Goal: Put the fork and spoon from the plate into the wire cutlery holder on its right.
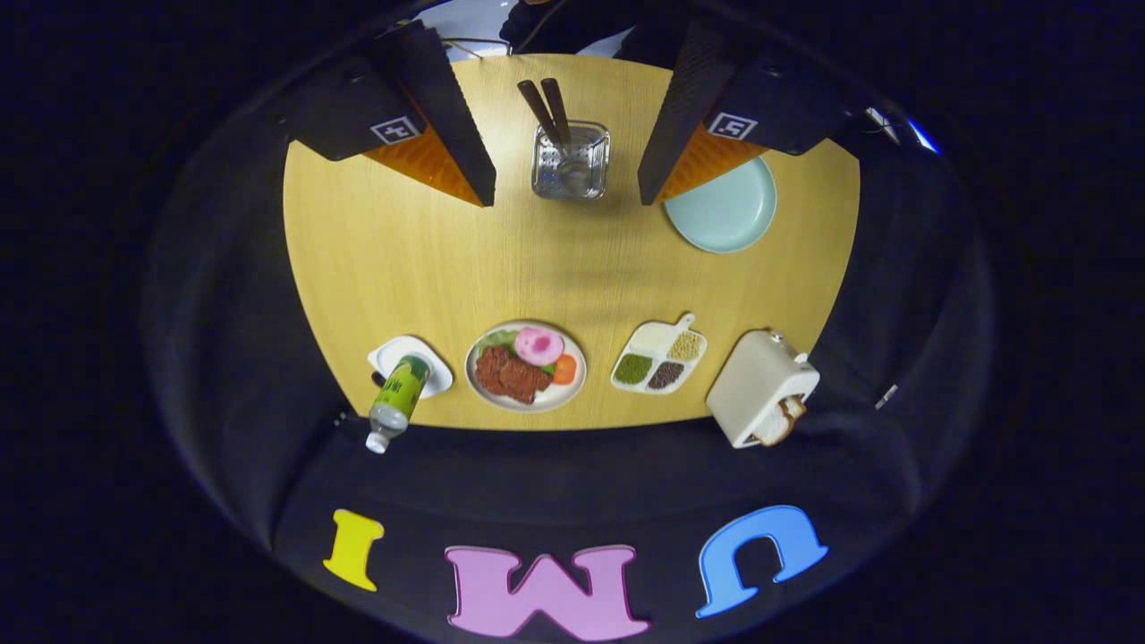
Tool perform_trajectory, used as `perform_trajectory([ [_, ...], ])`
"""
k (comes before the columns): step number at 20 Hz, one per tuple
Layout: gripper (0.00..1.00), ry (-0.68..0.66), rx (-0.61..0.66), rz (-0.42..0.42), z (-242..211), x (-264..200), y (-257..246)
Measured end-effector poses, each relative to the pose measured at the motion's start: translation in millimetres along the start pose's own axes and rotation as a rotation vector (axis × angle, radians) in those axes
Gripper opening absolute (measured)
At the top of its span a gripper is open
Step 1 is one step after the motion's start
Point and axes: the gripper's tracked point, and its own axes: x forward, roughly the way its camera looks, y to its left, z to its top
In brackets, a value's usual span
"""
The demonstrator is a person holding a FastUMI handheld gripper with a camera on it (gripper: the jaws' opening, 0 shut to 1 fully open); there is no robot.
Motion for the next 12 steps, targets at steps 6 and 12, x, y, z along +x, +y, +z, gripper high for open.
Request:
perform_trajectory([
  [6, 1.0, -0.4, -0.117, -0.058, 56.0, -73.9, -9.2],
  [12, 0.97, -0.602, -0.159, 0.008, 66.2, -112.4, -0.6],
])
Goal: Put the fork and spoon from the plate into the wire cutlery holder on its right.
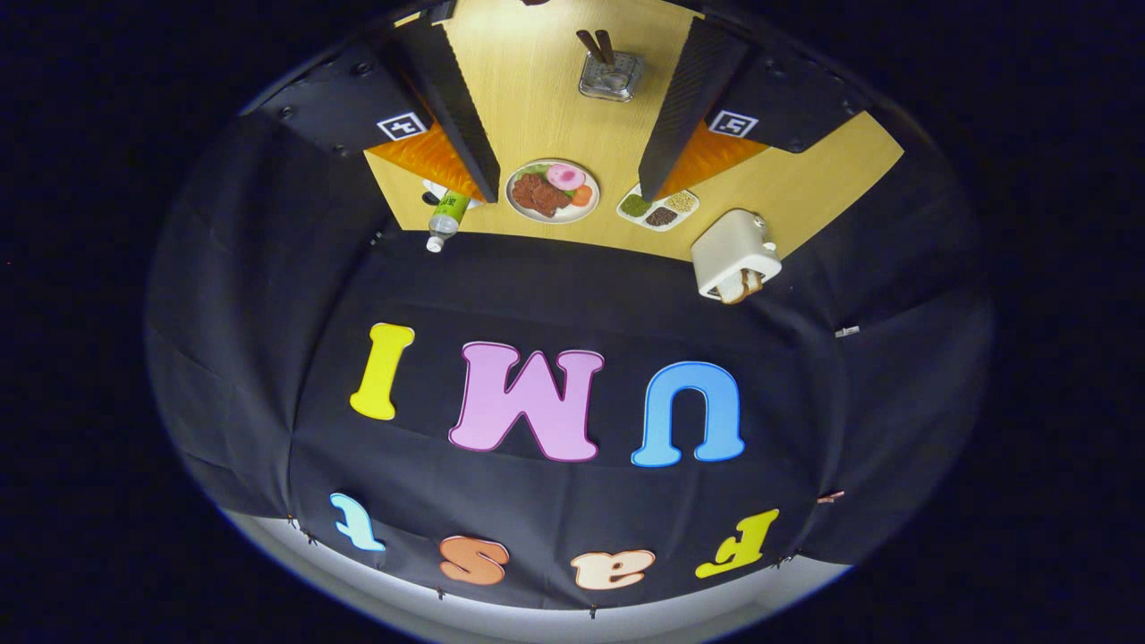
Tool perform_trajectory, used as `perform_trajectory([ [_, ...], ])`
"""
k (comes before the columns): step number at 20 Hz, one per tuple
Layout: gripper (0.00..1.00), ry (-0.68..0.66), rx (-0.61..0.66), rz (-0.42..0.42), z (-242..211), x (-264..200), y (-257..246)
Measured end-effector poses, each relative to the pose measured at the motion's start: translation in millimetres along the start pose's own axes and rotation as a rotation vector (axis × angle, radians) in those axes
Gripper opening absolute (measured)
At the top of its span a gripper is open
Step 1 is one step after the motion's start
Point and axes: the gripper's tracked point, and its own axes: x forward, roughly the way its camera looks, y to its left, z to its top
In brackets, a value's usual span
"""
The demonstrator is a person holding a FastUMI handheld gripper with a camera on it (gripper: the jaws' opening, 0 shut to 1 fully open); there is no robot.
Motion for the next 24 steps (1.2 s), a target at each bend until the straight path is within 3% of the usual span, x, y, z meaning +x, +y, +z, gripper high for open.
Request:
perform_trajectory([
  [4, 0.97, -0.079, -0.04, 0.073, 5.6, -6.4, 4.6],
  [13, 0.97, -0.097, -0.129, 0.218, -8.4, -10.2, 23.9],
  [24, 0.99, -0.129, -0.151, 0.245, -1.7, -13.8, 14.1],
])
